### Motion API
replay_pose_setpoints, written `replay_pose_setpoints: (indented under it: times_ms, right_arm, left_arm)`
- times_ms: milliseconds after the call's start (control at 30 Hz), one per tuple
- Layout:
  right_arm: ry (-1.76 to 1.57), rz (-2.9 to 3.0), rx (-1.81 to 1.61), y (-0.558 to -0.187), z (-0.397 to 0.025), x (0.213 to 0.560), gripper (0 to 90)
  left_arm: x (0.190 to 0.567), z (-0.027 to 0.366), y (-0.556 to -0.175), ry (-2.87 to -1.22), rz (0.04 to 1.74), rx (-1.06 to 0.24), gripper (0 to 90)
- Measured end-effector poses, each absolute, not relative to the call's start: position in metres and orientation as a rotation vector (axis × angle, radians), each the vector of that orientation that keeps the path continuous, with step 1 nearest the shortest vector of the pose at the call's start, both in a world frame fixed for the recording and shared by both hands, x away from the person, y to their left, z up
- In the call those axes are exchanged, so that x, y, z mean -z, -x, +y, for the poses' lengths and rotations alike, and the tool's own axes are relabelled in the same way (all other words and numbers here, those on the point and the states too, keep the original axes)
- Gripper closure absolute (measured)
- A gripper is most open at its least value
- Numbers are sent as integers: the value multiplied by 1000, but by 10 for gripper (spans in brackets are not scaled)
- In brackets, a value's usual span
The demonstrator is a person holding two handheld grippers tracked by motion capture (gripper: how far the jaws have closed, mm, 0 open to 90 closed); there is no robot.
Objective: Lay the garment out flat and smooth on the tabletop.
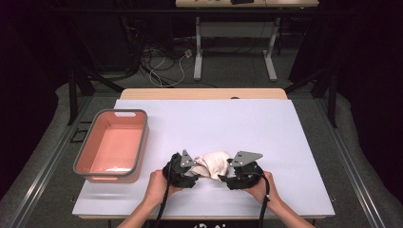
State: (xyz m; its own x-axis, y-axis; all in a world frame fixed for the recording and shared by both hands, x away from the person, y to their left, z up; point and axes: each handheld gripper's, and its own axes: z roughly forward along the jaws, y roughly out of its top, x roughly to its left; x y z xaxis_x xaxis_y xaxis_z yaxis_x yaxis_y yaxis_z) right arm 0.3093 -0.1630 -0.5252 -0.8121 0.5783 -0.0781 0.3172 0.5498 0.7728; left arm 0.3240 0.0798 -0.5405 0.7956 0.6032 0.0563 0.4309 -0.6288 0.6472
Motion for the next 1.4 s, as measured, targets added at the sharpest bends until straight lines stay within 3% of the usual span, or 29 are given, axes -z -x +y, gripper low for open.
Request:
replay_pose_setpoints:
  times_ms: [167, 300, 400, 433, 500, 600, 733, 1167, 1233, 1267, 1400]
  right_arm:
    - [-751, 2463, -1146, -318, -146, 522, 421]
    - [-739, 2482, -1128, -324, -131, 522, 469]
    - [-762, 2499, -1070, -328, -125, 527, 580]
    - [-762, 2499, -1070, -328, -125, 527, 580]
    - [-783, 2499, -1080, -330, -127, 532, 719]
    - [-790, 2489, -1086, -331, -132, 531, 805]
    - [-791, 2481, -1082, -330, -135, 529, 823]
    - [-798, 2421, -1122, -333, -149, 522, 806]
    - [-794, 2458, -1103, -334, -146, 526, 709]
    - [-794, 2458, -1103, -334, -146, 526, 709]
    - [-832, 2483, -1086, -333, -153, 525, 457]
  left_arm:
    - [547, 75, -329, -2345, 759, -283, 409]
    - [550, 72, -329, -2339, 751, -278, 573]
    - [553, 71, -329, -2324, 744, -245, 694]
    - [554, 71, -328, -2321, 736, -235, 694]
    - [554, 70, -326, -2318, 727, -233, 789]
    - [554, 70, -325, -2309, 728, -228, 826]
    - [552, 71, -322, -2310, 710, -242, 832]
    - [544, 75, -309, -2317, 664, -206, 853]
    - [547, 75, -309, -2326, 674, -209, 843]
    - [547, 75, -309, -2326, 674, -209, 835]
    - [547, 75, -308, -2339, 670, -231, 749]
